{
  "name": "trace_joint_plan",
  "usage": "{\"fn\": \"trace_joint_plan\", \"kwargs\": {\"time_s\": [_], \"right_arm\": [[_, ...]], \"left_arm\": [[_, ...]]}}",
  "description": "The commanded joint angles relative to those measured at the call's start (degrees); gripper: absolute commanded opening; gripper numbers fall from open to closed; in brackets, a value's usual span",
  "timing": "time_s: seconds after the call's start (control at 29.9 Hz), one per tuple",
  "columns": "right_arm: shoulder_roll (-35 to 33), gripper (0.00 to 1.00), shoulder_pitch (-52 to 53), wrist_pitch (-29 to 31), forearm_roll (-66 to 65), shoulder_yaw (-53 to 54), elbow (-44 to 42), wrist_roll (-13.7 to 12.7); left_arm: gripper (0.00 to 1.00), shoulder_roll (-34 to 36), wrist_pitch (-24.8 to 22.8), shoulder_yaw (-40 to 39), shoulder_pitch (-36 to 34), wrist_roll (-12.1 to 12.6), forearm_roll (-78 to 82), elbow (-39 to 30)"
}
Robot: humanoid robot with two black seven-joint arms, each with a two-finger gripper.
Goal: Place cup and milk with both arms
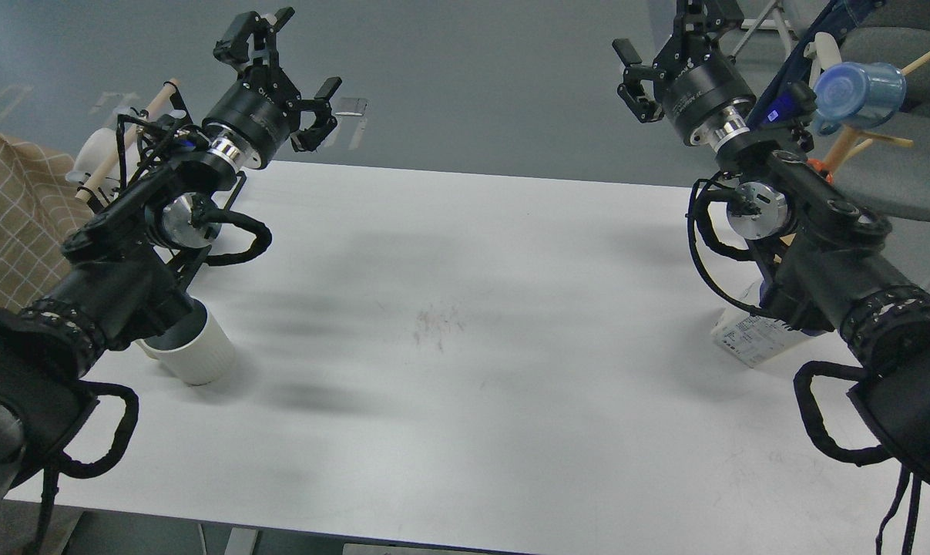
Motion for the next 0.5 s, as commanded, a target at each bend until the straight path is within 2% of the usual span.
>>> {"fn": "trace_joint_plan", "kwargs": {"time_s": [0.0,0.27,0.47], "right_arm": [[0.00,1.00,0.02,0.01,0.09,0.00,-0.03,0.00],[0.00,1.00,0.54,0.09,0.09,0.35,0.06,0.00],[0.00,1.00,0.54,0.09,0.09,0.35,0.06,0.00]], "left_arm": [[1.00,1.14,0.00,0.44,0.12,0.03,0.00,-1.33],[1.00,1.14,0.00,0.79,0.21,-0.24,0.09,-1.95],[1.00,3.77,0.00,3.07,0.74,-0.06,2.02,-6.43]]}}
